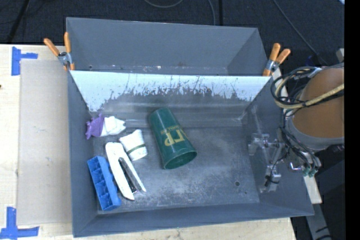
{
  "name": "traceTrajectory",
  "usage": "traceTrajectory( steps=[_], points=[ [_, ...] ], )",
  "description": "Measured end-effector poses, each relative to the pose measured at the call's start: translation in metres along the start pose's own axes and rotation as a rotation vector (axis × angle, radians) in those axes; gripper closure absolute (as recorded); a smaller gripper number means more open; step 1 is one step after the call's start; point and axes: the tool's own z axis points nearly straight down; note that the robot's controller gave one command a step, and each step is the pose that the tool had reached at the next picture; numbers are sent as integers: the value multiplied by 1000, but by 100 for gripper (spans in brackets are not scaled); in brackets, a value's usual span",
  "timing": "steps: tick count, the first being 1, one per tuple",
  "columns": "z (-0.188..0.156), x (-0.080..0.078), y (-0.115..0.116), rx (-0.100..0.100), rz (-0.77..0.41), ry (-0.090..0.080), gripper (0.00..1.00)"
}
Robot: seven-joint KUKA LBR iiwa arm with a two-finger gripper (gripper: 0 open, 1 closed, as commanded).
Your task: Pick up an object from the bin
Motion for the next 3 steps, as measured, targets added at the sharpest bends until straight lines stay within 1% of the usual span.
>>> traceTrajectory(
  steps=[1, 2, 3],
  points=[
    [-4, -2, 0, 2, -4, -7, 0],
    [55, 8, 14, 0, 107, -3, 0],
    [49, 16, 23, 0, 102, 0, 0]
  ],
)
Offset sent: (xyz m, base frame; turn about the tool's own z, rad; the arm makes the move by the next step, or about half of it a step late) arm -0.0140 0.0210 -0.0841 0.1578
